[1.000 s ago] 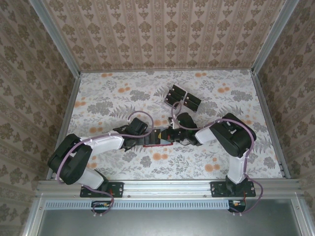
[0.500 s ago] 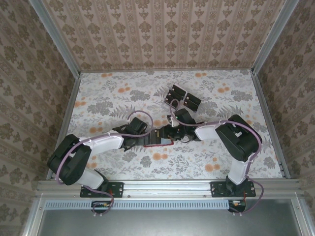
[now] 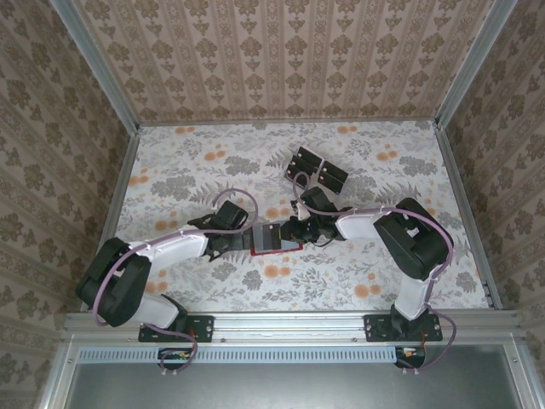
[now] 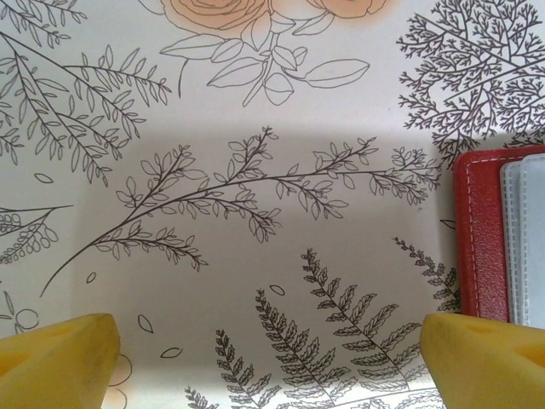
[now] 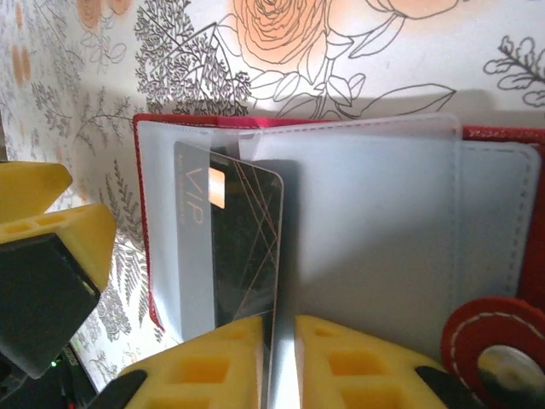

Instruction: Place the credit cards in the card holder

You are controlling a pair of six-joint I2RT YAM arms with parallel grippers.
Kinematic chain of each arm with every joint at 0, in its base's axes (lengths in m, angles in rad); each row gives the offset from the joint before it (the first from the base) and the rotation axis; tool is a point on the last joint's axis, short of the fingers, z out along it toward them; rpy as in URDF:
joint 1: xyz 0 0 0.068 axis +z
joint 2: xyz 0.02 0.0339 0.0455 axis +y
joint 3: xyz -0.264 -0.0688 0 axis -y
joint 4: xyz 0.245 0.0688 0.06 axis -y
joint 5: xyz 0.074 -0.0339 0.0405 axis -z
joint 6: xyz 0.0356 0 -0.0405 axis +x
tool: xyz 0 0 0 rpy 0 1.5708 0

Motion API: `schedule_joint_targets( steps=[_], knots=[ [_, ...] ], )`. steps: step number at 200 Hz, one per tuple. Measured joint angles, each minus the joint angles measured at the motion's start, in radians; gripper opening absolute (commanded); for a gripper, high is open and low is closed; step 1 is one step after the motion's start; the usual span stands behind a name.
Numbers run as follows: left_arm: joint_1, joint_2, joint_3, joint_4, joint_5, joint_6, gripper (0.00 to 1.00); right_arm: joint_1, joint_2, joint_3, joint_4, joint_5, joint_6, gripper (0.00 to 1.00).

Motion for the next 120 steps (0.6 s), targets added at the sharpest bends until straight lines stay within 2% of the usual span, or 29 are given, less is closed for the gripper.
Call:
schedule_joint_targets(
  steps=[120],
  knots=[
    [0.0, 0.061, 0.011, 0.004, -0.015, 0.004, 1.0, 0.029, 0.046, 0.068, -0.018, -0.001, 0.012, 0.11]
  ],
)
